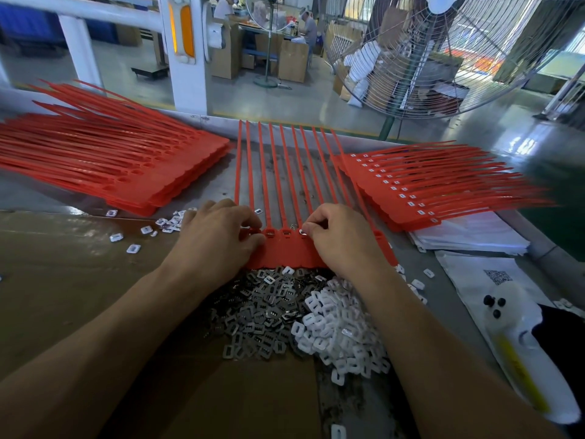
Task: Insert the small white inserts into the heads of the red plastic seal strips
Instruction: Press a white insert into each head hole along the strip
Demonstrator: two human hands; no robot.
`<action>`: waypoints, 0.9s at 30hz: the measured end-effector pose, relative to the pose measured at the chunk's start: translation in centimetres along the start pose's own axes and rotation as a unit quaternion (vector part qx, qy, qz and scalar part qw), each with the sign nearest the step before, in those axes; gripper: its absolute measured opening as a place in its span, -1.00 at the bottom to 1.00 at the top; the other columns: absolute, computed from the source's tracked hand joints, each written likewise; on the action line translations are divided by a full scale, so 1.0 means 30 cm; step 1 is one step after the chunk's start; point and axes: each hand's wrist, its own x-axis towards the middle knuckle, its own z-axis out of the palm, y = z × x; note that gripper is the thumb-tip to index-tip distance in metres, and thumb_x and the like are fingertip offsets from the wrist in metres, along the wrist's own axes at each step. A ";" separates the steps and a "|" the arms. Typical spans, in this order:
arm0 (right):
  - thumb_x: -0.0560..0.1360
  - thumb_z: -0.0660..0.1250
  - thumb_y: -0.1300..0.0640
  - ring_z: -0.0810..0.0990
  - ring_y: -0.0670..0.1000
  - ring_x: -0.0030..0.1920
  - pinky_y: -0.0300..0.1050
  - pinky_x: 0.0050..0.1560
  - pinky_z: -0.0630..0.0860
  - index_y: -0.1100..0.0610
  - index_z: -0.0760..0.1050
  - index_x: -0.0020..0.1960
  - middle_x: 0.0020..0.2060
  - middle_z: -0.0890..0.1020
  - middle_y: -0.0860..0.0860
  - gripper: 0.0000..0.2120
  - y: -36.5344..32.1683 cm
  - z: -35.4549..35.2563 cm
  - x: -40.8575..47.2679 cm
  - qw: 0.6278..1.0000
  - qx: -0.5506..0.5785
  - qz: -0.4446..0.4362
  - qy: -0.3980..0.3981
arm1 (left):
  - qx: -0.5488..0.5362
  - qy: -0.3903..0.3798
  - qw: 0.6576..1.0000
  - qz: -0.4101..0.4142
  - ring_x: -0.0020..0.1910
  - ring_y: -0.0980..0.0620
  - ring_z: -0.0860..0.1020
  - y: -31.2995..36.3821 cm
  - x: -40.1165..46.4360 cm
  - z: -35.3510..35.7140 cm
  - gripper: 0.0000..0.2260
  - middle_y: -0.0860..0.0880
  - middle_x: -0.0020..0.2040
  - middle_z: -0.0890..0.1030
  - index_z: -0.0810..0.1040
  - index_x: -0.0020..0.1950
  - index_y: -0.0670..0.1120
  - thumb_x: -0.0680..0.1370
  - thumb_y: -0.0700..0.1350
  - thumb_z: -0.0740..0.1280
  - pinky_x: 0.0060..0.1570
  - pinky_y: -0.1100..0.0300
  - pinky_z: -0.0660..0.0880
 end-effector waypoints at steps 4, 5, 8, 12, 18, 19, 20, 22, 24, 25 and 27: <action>0.56 0.45 0.01 0.59 -0.09 -0.03 -0.10 -0.02 0.49 -0.04 0.65 -0.12 -0.10 0.66 -0.14 -0.91 0.000 0.001 -0.001 1.000 0.014 -0.002 0.006 | 0.000 -0.001 1.000 -0.001 0.22 0.02 0.41 0.002 0.000 -0.002 -0.79 0.09 0.09 0.55 0.63 0.13 0.13 0.54 0.14 0.39 0.30 -0.03 0.23; 0.55 0.46 0.01 0.60 -0.09 -0.03 -0.10 -0.01 0.50 -0.04 0.65 -0.12 -0.11 0.66 -0.14 -0.92 -0.001 0.002 -0.001 1.000 0.019 -0.001 0.008 | 0.000 -0.002 1.000 -0.001 0.22 0.02 0.41 0.003 0.000 -0.003 -0.79 0.09 0.10 0.55 0.63 0.13 0.13 0.54 0.14 0.39 0.30 -0.02 0.23; 0.55 0.47 0.03 0.61 -0.10 0.00 -0.10 0.02 0.53 -0.04 0.67 -0.06 -0.08 0.67 -0.15 -0.97 0.001 0.000 -0.002 0.999 0.037 0.006 0.010 | 0.001 -0.006 1.000 -0.001 0.22 0.02 0.40 0.004 0.000 -0.006 -0.79 0.09 0.11 0.55 0.62 0.15 0.13 0.55 0.14 0.38 0.31 -0.03 0.24; 0.57 0.44 0.04 0.60 -0.16 -0.05 -0.16 -0.07 0.51 -0.05 0.68 -0.06 -0.13 0.67 -0.19 -0.95 0.003 -0.002 -0.001 0.999 0.032 0.002 0.006 | 0.000 -0.008 1.000 -0.001 0.22 0.03 0.40 0.003 0.000 -0.009 -0.78 0.09 0.11 0.54 0.62 0.15 0.13 0.55 0.14 0.38 0.32 -0.04 0.25; 0.57 0.44 0.02 0.55 -0.21 -0.13 -0.28 -0.21 0.39 -0.05 0.68 -0.05 -0.21 0.58 -0.24 -0.94 0.010 0.005 0.005 1.000 0.024 0.005 0.016 | 0.002 -0.011 1.000 -0.002 0.23 0.01 0.42 0.005 -0.002 -0.009 -0.78 0.09 0.10 0.55 0.62 0.15 0.13 0.55 0.15 0.38 0.31 -0.04 0.25; 0.58 0.44 0.03 0.57 -0.19 -0.10 -0.25 -0.18 0.42 -0.04 0.69 -0.04 -0.18 0.60 -0.22 -0.94 0.012 0.004 0.004 0.999 0.030 0.004 0.014 | 0.003 -0.012 1.000 -0.002 0.23 0.01 0.42 0.005 -0.002 -0.009 -0.78 0.09 0.10 0.55 0.62 0.15 0.13 0.55 0.15 0.38 0.31 -0.04 0.25; 0.57 0.44 0.03 0.58 -0.18 -0.08 -0.22 -0.15 0.44 -0.03 0.69 -0.04 -0.17 0.61 -0.22 -0.94 0.014 0.002 0.003 0.999 0.036 0.002 0.012 | 0.003 -0.012 1.000 -0.002 0.23 0.01 0.42 0.005 -0.002 -0.009 -0.78 0.08 0.10 0.55 0.62 0.15 0.13 0.55 0.15 0.38 0.31 -0.04 0.25; 0.58 0.44 0.04 0.58 -0.17 -0.04 -0.18 -0.08 0.46 -0.03 0.69 -0.03 -0.13 0.64 -0.21 -0.94 0.016 0.000 0.001 0.999 0.047 0.001 0.008 | 0.003 -0.013 1.000 -0.002 0.23 0.01 0.42 0.006 -0.003 -0.010 -0.78 0.08 0.10 0.55 0.62 0.15 0.13 0.55 0.15 0.37 0.31 -0.04 0.25; 0.58 0.43 0.06 0.58 -0.18 -0.04 -0.19 -0.07 0.45 -0.03 0.69 -0.03 -0.11 0.65 -0.21 -0.94 0.020 -0.003 0.000 0.999 0.053 -0.001 0.006 | 0.003 -0.015 1.000 -0.002 0.23 0.00 0.42 0.006 -0.003 -0.009 -0.78 0.08 0.10 0.55 0.61 0.15 0.13 0.55 0.15 0.37 0.31 -0.03 0.25; 0.58 0.43 0.07 0.58 -0.20 -0.06 -0.23 -0.10 0.45 -0.03 0.69 -0.03 -0.11 0.65 -0.21 -0.93 0.023 -0.005 -0.001 0.999 0.054 -0.004 0.004 | 0.004 -0.015 1.000 -0.002 0.23 0.00 0.42 0.006 -0.003 -0.008 -0.78 0.08 0.10 0.55 0.61 0.15 0.13 0.55 0.15 0.37 0.31 -0.03 0.25; 0.59 0.41 0.10 0.58 -0.26 -0.12 -0.35 -0.18 0.41 -0.04 0.70 -0.03 -0.16 0.64 -0.23 -0.90 0.025 -0.009 -0.002 0.999 0.046 -0.013 -0.001 | 0.005 -0.013 1.000 0.000 0.22 -0.01 0.42 0.006 -0.002 -0.008 -0.78 0.07 0.08 0.55 0.62 0.15 0.12 0.55 0.15 0.37 0.30 -0.03 0.26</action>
